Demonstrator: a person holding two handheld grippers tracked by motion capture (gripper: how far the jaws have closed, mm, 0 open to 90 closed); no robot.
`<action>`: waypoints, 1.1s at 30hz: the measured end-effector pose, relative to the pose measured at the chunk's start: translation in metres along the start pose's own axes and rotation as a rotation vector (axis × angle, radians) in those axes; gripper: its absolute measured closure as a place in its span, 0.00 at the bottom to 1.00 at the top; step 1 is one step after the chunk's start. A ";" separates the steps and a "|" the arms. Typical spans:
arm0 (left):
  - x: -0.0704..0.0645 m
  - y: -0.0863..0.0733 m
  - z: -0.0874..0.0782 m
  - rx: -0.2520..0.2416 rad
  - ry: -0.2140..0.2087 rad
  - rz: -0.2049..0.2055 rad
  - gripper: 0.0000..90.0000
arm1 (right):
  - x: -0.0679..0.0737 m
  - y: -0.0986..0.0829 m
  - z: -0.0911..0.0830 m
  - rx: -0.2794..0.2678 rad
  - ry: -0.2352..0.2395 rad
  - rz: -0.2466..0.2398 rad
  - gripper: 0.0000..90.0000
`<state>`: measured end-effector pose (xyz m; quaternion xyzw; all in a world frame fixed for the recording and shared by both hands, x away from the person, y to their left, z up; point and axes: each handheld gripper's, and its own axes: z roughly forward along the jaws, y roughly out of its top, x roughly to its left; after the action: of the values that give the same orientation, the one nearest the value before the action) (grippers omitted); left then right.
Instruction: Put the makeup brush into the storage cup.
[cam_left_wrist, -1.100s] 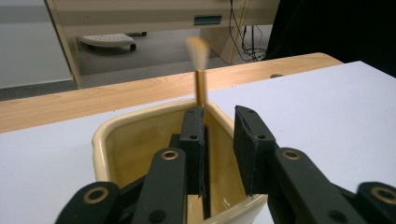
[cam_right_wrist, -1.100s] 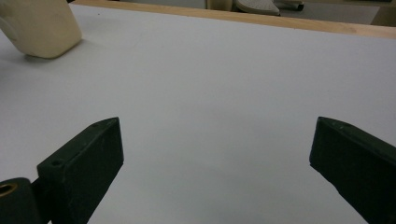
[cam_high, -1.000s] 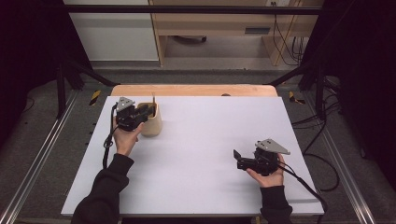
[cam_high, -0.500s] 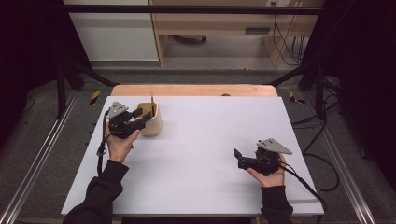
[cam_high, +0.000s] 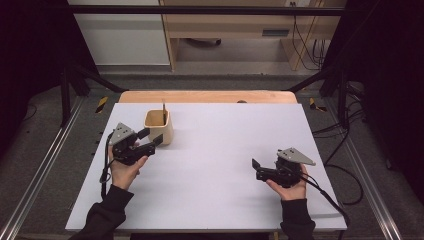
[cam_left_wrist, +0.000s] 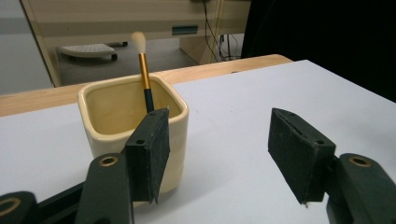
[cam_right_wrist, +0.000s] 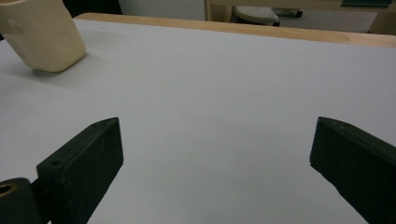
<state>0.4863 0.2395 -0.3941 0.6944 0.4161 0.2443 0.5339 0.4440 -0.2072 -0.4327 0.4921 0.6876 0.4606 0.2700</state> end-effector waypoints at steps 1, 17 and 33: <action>-0.001 -0.002 -0.001 0.003 -0.001 0.003 0.41 | 0.000 0.000 0.000 0.000 0.000 -0.002 0.03; -0.005 -0.034 -0.021 0.068 0.027 0.043 0.25 | -0.003 0.001 -0.005 0.005 0.011 -0.014 0.03; 0.008 -0.055 -0.041 0.100 0.058 0.004 0.17 | -0.003 0.001 -0.009 0.013 0.049 -0.045 0.03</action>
<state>0.4410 0.2725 -0.4346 0.7135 0.4420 0.2442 0.4857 0.4378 -0.2135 -0.4280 0.4668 0.7080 0.4618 0.2600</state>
